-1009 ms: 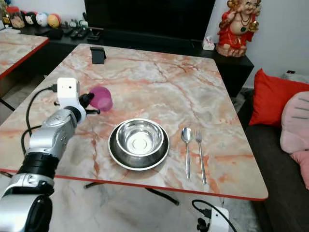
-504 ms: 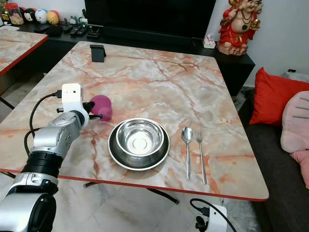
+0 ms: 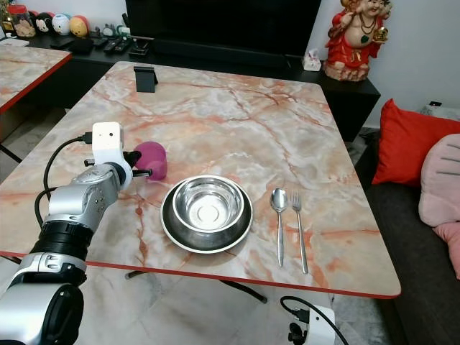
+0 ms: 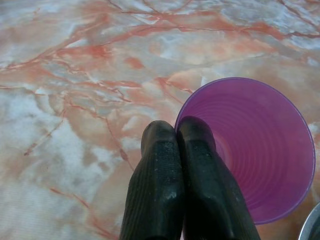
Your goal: Setting the table
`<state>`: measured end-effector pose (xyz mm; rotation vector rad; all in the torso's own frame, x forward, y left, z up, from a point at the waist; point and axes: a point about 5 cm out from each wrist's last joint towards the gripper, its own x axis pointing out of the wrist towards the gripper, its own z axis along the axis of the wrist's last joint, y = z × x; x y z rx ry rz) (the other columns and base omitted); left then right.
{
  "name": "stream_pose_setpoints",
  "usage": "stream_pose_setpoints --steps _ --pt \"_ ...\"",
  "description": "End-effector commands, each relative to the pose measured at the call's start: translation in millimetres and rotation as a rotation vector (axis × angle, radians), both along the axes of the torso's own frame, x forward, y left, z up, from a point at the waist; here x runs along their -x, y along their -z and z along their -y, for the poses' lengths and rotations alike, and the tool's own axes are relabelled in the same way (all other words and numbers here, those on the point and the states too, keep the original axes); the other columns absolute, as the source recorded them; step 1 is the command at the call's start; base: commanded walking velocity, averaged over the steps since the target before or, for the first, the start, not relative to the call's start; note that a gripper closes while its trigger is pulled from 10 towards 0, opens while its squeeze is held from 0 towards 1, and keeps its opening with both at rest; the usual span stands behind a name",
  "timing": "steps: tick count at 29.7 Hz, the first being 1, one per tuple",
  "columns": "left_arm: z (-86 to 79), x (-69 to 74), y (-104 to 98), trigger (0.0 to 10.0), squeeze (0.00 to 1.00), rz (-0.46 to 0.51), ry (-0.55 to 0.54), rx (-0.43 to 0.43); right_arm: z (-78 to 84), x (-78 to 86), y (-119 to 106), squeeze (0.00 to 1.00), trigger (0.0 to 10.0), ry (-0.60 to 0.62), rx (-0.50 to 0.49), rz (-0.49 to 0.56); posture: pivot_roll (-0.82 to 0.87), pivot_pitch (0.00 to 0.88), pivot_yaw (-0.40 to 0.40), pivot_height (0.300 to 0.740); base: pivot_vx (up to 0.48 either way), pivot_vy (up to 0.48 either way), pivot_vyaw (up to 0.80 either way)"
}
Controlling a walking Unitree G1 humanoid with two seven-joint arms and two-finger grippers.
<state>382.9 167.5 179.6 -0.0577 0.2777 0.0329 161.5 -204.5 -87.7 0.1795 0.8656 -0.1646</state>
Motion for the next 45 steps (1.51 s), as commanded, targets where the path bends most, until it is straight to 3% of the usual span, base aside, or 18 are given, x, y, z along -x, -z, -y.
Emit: stream_pose_setpoints --steps 1,10,11,13,14,34,39,45 --pt "5.0 -2.0 -5.6 10.0 0.00 0.003 0.009 0.001 1.7 2.8 0.9 0.00 10.0 0.009 0.004 -0.007 0.06 0.000 -0.082 0.724 0.000 0.000 0.00" --pt "6.3 -0.9 -4.4 10.0 0.01 -0.003 0.014 0.006 0.2 1.9 0.9 0.00 10.0 0.006 0.001 -0.008 0.05 0.000 -0.081 0.724 0.000 0.000 0.00" --pt "6.6 -1.0 -4.6 10.0 0.22 -0.003 0.014 0.008 0.1 1.9 0.9 0.00 10.0 0.006 0.001 -0.008 0.05 0.000 -0.081 0.724 0.000 0.000 0.00" --pt "7.0 -1.1 -5.7 10.0 0.24 0.000 0.014 0.011 0.3 2.0 0.9 0.00 10.0 0.007 0.002 -0.008 0.06 0.000 -0.081 0.724 0.000 0.000 0.00" --pt "7.1 -1.2 -5.8 10.0 0.31 0.001 0.014 0.012 0.4 2.0 0.9 0.00 10.0 0.008 0.003 -0.009 0.06 0.000 -0.081 0.724 0.000 0.000 0.00" --pt "5.8 1.1 -14.6 10.0 0.22 0.011 0.014 0.020 0.3 1.1 0.5 0.00 10.0 0.004 0.004 -0.007 0.07 0.000 -0.081 0.724 0.000 0.000 0.00" --pt "2.6 3.5 -17.3 10.0 0.00 0.011 0.004 0.020 -1.5 -1.0 0.0 0.00 10.0 -0.001 0.002 -0.004 0.08 0.000 -0.083 0.724 0.000 0.000 0.00" --pt "3.0 5.9 -17.9 10.0 0.00 -0.001 0.007 0.033 -2.4 -0.9 0.3 0.00 10.0 -0.003 0.000 -0.006 0.08 0.000 -0.081 0.724 0.000 0.000 0.00"
